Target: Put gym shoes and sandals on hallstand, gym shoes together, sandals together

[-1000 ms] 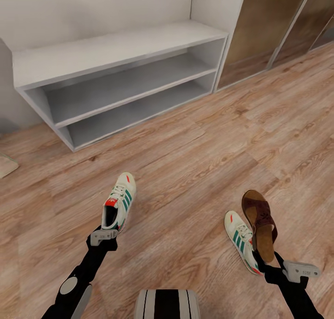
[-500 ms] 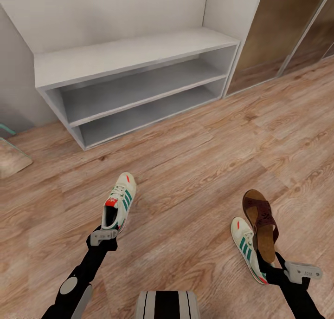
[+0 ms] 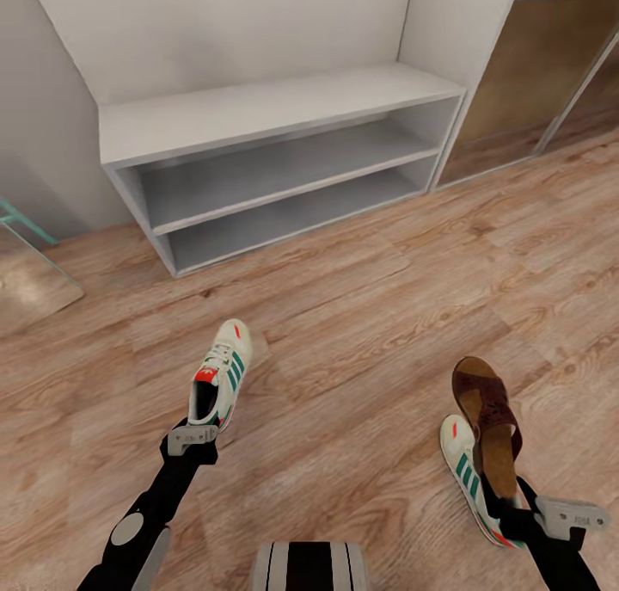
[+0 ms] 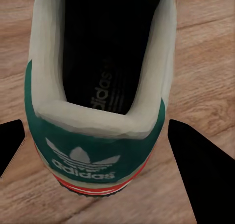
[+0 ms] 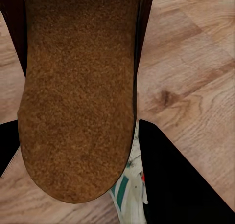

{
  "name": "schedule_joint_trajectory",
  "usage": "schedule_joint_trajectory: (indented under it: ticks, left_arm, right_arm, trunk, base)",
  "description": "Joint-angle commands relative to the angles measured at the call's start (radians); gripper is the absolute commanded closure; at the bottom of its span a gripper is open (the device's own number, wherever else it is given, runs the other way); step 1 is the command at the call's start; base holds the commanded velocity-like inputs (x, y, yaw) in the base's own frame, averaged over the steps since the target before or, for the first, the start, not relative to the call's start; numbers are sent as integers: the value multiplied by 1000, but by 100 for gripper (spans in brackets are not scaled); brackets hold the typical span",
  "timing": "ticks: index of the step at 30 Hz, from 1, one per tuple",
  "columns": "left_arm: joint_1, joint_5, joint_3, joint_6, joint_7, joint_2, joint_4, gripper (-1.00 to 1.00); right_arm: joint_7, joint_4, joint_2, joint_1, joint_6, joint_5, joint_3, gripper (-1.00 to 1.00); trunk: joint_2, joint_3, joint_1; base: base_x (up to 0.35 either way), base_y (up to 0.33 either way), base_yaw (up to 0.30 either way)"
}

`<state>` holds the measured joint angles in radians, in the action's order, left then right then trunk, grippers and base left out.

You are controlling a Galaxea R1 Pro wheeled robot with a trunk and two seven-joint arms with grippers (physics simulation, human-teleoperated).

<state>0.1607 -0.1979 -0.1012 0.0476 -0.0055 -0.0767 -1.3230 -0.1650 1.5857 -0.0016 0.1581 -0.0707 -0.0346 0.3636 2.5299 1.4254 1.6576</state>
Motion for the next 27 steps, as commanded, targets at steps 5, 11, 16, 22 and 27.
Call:
schedule_joint_trajectory:
  ticks: [5, 11, 16, 22, 27]
  left_arm:
    - [0, 0, 0, 0, 1, 0, 0, 100]
    - [0, 0, 0, 0, 1, 0, -1, 100]
    - [0, 0, 0, 0, 1, 0, -1, 100]
    - [0, 0, 0, 0, 1, 0, -1, 100]
    - [0, 0, 0, 0, 1, 0, 0, 100]
  right_arm:
    - [0, 2, 0, 3, 0, 4, 0, 100]
    - [1, 3, 0, 4, 0, 4, 0, 100]
    - [1, 3, 0, 4, 0, 4, 0, 100]
    - [2, 3, 0, 4, 0, 4, -1, 100]
    - [2, 4, 0, 4, 0, 4, -1, 100]
  trunk:
    - [0, -7, 0]
    - [0, -16, 0]
    - [0, -23, 0]
    - [0, -32, 0]
    - [0, -39, 0]
  base:
    - [0, 0, 134]
    - [0, 0, 134]
    - [0, 0, 134]
    - [0, 0, 145]
    - [0, 0, 157]
